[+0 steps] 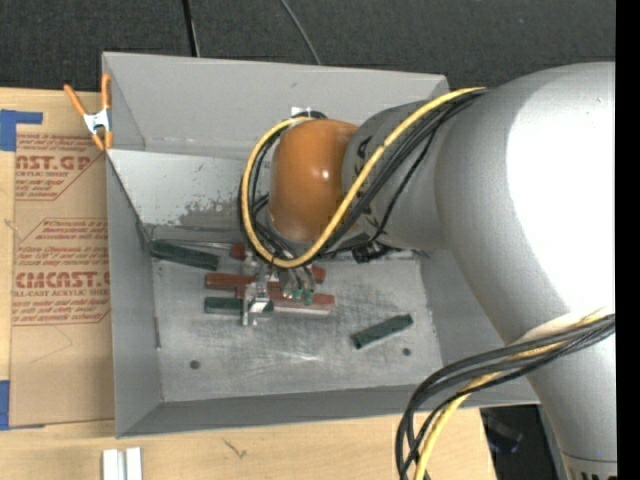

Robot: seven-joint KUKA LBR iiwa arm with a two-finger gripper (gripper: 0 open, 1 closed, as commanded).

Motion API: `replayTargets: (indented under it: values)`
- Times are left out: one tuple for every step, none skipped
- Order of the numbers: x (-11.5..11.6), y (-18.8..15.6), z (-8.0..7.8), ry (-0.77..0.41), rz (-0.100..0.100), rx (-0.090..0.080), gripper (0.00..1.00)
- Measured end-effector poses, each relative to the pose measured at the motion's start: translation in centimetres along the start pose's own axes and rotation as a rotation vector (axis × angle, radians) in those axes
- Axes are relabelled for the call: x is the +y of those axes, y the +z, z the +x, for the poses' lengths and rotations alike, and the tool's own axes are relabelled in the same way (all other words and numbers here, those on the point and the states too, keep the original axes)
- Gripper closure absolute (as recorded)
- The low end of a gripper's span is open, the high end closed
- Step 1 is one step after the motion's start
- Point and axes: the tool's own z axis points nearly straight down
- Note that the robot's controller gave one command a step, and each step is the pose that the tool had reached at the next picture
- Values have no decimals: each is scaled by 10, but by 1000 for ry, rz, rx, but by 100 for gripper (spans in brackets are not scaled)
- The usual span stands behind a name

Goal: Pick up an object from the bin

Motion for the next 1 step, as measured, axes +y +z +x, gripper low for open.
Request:
replayTargets:
  values:
    - [0,0,0,0,0,0,100]
